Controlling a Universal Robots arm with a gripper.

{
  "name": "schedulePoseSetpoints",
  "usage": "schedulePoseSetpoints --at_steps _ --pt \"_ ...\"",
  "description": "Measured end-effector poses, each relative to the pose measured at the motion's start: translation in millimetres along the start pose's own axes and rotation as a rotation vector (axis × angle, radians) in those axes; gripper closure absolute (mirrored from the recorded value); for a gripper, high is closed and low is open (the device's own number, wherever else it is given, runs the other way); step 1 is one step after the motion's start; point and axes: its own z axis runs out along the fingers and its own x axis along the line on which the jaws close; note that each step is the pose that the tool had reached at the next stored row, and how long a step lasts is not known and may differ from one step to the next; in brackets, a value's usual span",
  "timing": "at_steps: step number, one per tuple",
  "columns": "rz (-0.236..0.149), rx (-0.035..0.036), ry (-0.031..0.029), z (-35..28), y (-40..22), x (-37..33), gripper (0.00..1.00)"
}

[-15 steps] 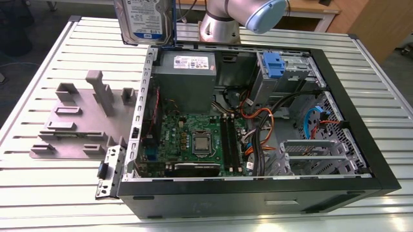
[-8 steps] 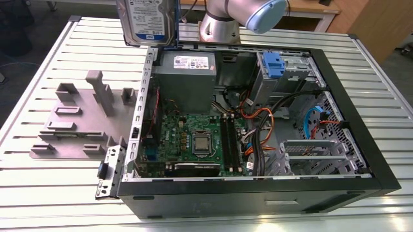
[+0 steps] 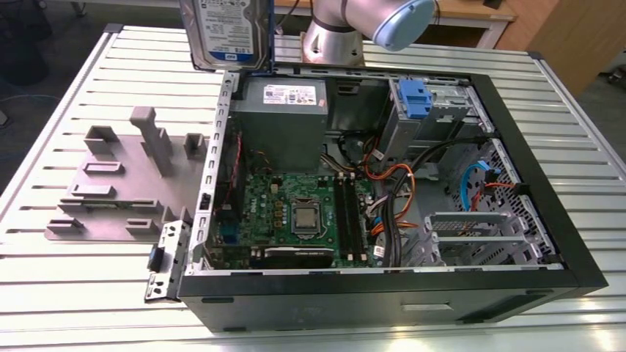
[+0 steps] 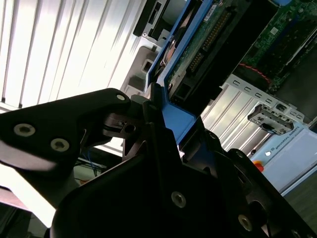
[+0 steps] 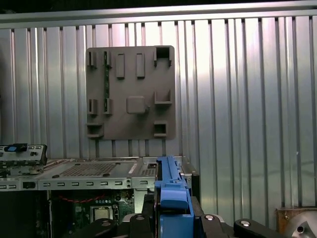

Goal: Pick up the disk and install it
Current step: 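Pick up the disk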

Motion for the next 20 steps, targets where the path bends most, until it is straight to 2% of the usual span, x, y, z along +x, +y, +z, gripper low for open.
schedulePoseSetpoints --at_steps 7,16,20 --pt "0.0 -0.0001 0.0001 0.3 -1.8 2.8 0.64" --pt "0.0 0.0 0.0 0.8 -15.5 2.4 0.64" --pt "0.0 0.0 0.0 1.0 -19.2 2.4 0.64"
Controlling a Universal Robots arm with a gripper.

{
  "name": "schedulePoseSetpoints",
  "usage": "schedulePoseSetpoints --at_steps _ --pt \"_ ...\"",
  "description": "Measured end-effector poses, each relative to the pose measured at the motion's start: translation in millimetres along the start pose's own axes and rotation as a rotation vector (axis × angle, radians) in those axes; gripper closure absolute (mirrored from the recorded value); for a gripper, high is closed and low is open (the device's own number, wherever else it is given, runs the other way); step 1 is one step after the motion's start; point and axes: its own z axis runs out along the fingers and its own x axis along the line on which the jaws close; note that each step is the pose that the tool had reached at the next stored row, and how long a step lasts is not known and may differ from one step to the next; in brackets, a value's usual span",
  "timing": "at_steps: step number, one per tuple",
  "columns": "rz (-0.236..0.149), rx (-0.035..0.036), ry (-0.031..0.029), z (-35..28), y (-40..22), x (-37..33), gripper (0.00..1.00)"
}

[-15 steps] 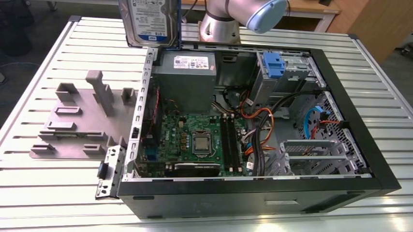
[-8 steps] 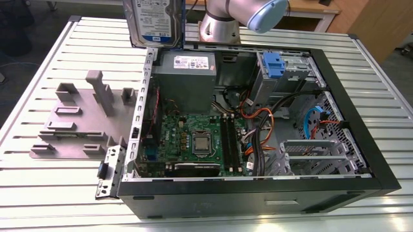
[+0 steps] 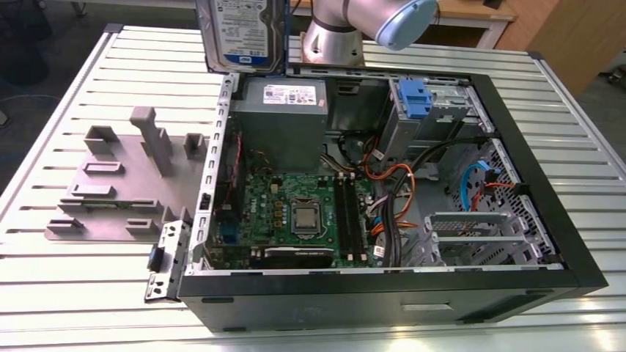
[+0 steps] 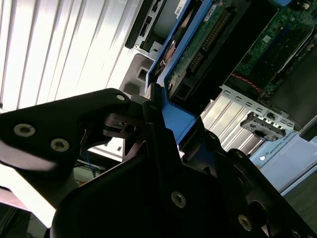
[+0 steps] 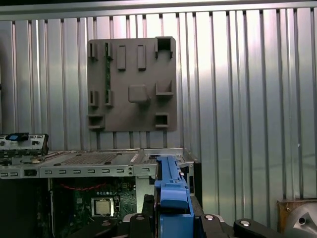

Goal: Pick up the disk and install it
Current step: 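Pick up the disk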

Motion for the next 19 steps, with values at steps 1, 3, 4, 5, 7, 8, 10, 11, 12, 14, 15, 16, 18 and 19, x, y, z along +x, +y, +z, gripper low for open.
schedulePoseSetpoints --at_steps 1,3,4,5,7,8,10,11,12,14,15,16,18,19 --pt "0.0 0.0001 0.0 0.0 -0.3 0.1 0.64" --pt "0.0 0.0001 0.0 0.2 -0.7 0.4 0.64" --pt "0.0 0.0 0.0 0.2 -0.8 0.4 0.64" --pt "0.0 0.0 0.0 0.2 -0.9 0.4 0.64" --pt "0.0 0.0 0.0 0.2 -1.3 0.4 0.64" --pt "0.0 0.0 0.0002 0.3 -1.5 0.4 0.64" --pt "0.0 0.0 0.0003 0.3 -1.5 0.5 0.64" --pt "0.0 0.0 0.0005 0.2 -1.5 0.7 0.64" --pt "0.0 0.0001 0.0007 0.3 -1.5 1.0 0.64" --pt "0.0 0.0001 0.0012 0.3 -1.6 1.8 0.64" --pt "0.0 0.0001 0.0016 0.3 -1.6 2.2 0.64" --pt "0.0 0.0001 0.0019 0.3 -1.6 2.7 0.64" --pt "0.0 0.0002 0.0025 0.3 -1.6 3.5 0.64" --pt "0.0 0.0001 0.0032 0.3 -1.6 4.1 0.64"
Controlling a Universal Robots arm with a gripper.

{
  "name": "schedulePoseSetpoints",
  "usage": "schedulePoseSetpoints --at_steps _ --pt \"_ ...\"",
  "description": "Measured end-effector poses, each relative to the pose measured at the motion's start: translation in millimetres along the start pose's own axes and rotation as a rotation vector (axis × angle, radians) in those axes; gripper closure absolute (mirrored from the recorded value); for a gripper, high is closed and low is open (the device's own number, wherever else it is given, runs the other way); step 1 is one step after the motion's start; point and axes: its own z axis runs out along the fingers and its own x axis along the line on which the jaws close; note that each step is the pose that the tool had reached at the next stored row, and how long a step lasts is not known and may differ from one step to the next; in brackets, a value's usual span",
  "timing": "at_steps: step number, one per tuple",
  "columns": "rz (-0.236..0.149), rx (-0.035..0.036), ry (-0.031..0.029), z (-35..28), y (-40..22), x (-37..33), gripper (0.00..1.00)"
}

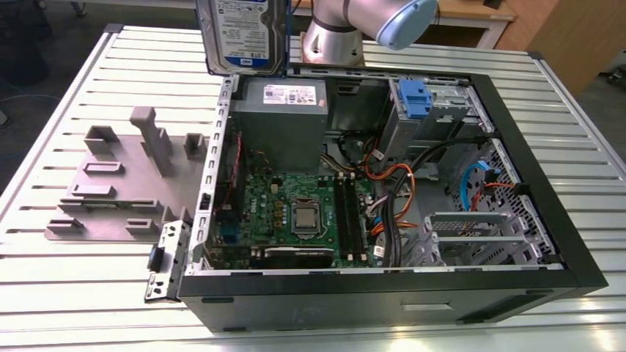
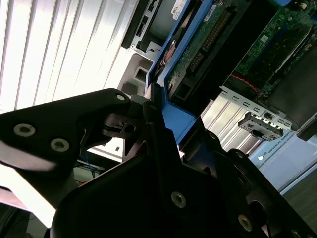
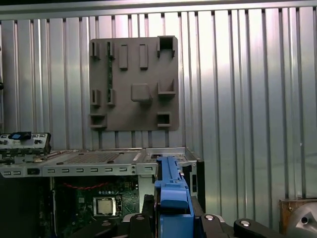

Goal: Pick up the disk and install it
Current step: 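Pick up the disk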

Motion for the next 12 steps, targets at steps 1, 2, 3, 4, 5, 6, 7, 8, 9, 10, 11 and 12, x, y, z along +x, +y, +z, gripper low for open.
schedulePoseSetpoints --at_steps 1,2,3,4,5,6,7,8,9,10,11,12 --pt "0.0 0.0 0.0011 0.0 -0.1 1.1 0.64" --pt "0.0 0.0001 0.0025 0.1 -0.1 2.0 0.64" --pt "0.0 0.0002 0.0029 0.2 -0.1 2.2 0.64" --pt "0.0 0.0002 0.0033 0.1 -0.1 2.3 0.64" --pt "0.0 0.0002 0.0036 0.1 -0.1 2.5 0.64" --pt "0.0 0.0002 0.0037 0.1 -0.2 2.6 0.64" --pt "0.0 0.0003 0.0037 0.2 -0.9 2.6 0.64" --pt "0.0 0.0003 0.0037 0.2 -2.1 2.6 0.64" --pt "0.0 0.0002 0.0038 0.2 -4.0 2.5 0.64" --pt "0.0 0.0002 0.0038 0.2 -6.2 2.3 0.64" --pt "0.0 0.0002 0.0038 0.2 -8.6 2.2 0.64" --pt "0.0 0.0002 0.0038 0.2 -10.8 2.1 0.64"
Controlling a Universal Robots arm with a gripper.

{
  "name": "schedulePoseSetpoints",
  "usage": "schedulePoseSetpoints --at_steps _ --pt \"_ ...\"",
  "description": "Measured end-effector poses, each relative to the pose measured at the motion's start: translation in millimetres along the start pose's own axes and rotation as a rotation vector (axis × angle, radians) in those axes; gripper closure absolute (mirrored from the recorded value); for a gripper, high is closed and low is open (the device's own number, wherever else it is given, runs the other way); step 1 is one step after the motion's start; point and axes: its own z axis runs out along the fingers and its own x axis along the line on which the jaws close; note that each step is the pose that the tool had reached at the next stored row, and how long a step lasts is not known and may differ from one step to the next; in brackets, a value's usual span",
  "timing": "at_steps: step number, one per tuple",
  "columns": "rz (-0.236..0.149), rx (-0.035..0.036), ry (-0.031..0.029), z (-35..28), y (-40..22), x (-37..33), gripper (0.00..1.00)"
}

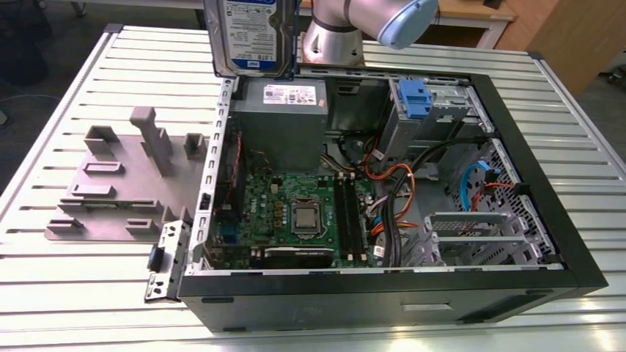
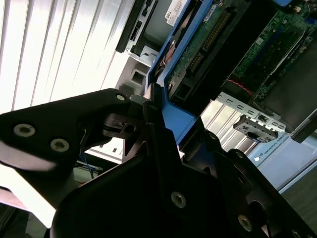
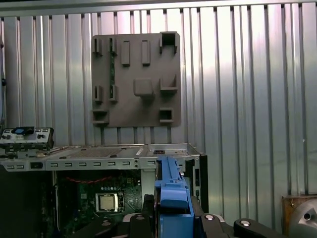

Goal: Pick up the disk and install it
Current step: 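Pick up the disk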

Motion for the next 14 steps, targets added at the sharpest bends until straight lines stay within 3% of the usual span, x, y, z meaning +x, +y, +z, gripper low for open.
schedulePoseSetpoints --at_steps 4,14 --pt "0.0 0.0001 -0.0001 0.2 -6.6 -0.3 0.64" --pt "0.0 0.0003 0.0046 0.4 -8.4 7.1 0.64"
